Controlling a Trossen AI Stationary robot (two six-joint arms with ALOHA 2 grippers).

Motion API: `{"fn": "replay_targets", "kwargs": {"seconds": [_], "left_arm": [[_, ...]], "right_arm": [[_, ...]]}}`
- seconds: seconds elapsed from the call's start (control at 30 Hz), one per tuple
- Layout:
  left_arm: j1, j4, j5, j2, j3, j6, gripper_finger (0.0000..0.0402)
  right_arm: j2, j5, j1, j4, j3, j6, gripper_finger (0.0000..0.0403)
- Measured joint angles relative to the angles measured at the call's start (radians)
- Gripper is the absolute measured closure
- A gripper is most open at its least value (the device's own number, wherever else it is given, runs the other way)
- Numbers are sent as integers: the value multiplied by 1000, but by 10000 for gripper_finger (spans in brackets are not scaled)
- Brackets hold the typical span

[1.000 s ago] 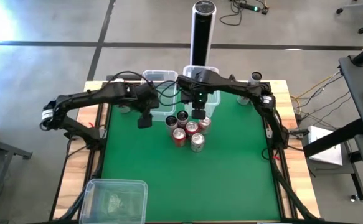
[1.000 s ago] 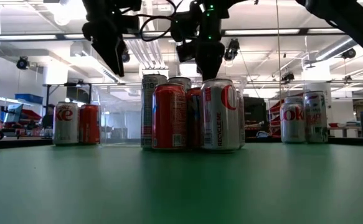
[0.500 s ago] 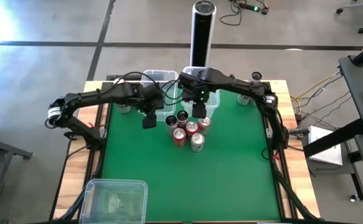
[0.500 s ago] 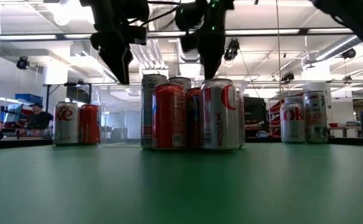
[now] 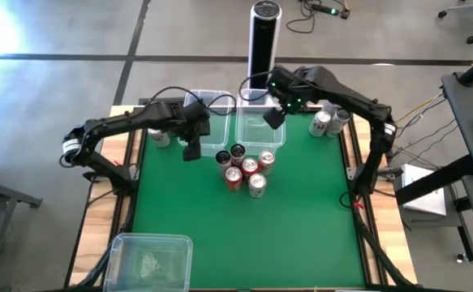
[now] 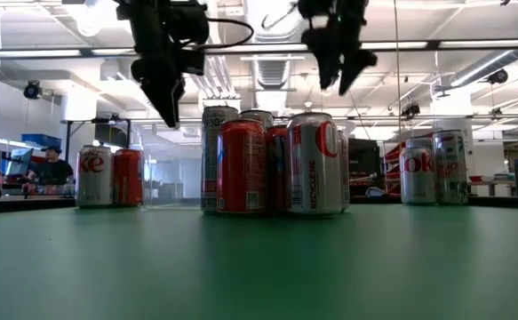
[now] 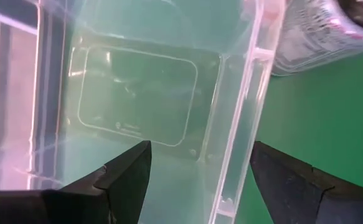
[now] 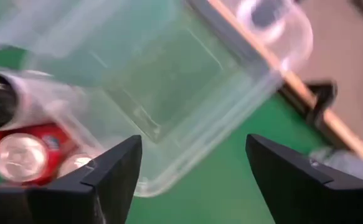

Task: Sort soda cans
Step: Move the right transparent bin to the top center of the table

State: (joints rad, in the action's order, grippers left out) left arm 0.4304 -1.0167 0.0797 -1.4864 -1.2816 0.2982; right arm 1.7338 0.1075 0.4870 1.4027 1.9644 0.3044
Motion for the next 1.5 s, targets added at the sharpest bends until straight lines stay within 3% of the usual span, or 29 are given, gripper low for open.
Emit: {"fn": "replay_targets", "kwargs": {"seconds": [0.3,0.6,0.8,0.93,1.1,1.5], "left_arm": [[3,-3,-74,0,43,-30,173],[3,2,-71,0,94,-59,299],[2,-4,-74,1,70,-97,375],[2,-11,-73,2,64,-82,379],[2,-52,-70,2,64,2,356],[5,-106,-65,2,65,-1,366]], "right_arm": [[-65,-29,73,-260,-331,260,129],[28,6,84,-277,-388,406,188],[85,-18,83,-289,-388,406,267],[92,-2,81,-304,-388,396,322],[88,-13,82,-355,-388,405,366],[88,-33,81,-398,-388,461,380]]}}
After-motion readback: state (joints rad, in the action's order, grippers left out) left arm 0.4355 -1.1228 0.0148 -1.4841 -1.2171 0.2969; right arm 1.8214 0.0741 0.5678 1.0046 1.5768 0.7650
